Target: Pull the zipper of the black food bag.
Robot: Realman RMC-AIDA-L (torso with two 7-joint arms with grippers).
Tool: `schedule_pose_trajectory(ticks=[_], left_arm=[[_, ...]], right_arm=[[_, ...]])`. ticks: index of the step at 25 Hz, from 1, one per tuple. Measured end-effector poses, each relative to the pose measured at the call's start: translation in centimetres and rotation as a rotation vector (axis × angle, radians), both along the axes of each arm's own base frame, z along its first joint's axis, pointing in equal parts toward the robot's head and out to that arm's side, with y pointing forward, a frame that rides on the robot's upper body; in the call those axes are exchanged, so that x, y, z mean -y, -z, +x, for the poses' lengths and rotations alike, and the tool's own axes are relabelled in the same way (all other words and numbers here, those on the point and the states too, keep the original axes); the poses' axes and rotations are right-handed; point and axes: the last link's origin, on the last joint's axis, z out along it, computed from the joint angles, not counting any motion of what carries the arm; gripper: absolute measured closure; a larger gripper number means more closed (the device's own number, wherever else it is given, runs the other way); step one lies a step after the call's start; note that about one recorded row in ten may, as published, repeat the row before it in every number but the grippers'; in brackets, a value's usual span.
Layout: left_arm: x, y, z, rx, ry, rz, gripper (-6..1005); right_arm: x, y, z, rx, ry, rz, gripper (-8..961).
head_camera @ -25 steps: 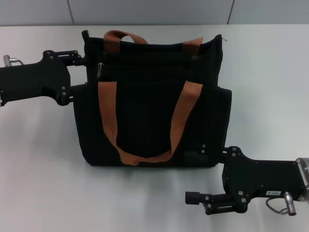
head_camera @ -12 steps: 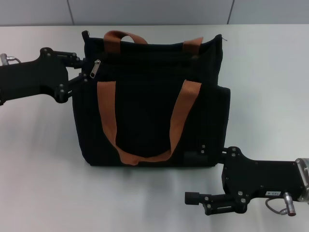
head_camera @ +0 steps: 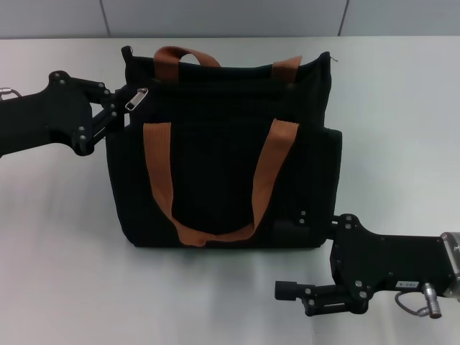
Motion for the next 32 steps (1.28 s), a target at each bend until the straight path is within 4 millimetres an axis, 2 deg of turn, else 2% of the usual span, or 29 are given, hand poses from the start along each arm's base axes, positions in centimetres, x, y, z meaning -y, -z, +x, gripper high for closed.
schedule_pose_trajectory(ticks=[7, 12, 21, 32], left_arm=[[0.3, 0.3, 0.2, 0.014, 0.019, 0.008, 961], [0.5, 0.5, 0.2, 0.013, 0.025, 0.014, 961], [0.3, 0.3, 0.4, 0.030, 0.022, 0.035, 961], [0.4, 0.5, 0.4, 0.031, 0.032, 0.049, 961]], right_arm=[[0.3, -1.3, -1.2, -0.109, -0.031, -0.021, 136], [-0.5, -2.6, -2.2, -0.195, 0.003, -0.036, 136], [-3.9, -4.3, -5.7, -0.268, 0.075, -0.183, 137], [-9.1, -5.3, -10.8, -0.199, 0.156, -0.300, 136]])
